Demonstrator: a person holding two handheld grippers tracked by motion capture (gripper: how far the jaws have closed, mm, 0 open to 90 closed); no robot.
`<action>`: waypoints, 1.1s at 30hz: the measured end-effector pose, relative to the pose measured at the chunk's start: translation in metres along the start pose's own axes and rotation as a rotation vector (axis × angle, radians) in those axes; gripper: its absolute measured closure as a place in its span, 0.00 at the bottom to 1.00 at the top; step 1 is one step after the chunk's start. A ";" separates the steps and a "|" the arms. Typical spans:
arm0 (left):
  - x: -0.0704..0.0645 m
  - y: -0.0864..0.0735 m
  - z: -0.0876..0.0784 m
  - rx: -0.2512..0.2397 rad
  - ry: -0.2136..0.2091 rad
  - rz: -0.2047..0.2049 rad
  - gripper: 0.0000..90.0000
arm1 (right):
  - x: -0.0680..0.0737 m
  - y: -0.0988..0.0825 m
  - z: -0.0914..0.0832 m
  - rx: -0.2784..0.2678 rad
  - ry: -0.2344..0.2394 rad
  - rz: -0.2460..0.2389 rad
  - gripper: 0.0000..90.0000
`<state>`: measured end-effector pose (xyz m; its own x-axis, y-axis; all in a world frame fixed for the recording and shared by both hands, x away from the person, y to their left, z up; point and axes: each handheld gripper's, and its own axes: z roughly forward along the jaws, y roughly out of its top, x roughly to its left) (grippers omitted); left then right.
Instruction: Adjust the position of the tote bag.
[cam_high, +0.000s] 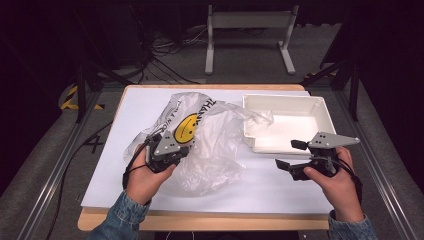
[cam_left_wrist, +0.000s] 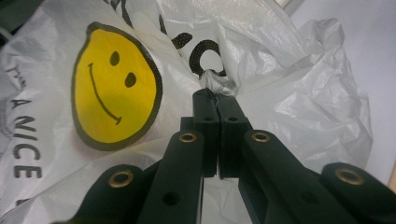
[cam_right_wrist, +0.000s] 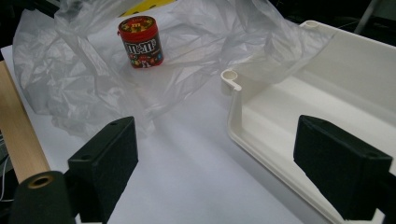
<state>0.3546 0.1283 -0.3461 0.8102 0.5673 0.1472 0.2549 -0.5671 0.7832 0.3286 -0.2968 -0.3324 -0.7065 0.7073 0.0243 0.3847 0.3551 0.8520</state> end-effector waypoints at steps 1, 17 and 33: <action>0.002 -0.001 -0.002 -0.006 0.006 -0.008 0.99 | 0.000 0.001 0.001 0.000 0.002 -0.001 0.15; 0.042 -0.029 -0.036 -0.076 0.124 -0.135 0.98 | 0.003 0.007 0.018 0.013 0.040 -0.024 0.15; 0.059 -0.053 -0.062 -0.097 0.196 -0.213 0.97 | 0.006 0.017 0.035 -0.005 0.093 -0.044 0.15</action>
<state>0.3558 0.2287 -0.3416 0.6244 0.7770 0.0795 0.3492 -0.3687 0.8615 0.3512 -0.2650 -0.3362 -0.7749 0.6311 0.0351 0.3496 0.3817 0.8557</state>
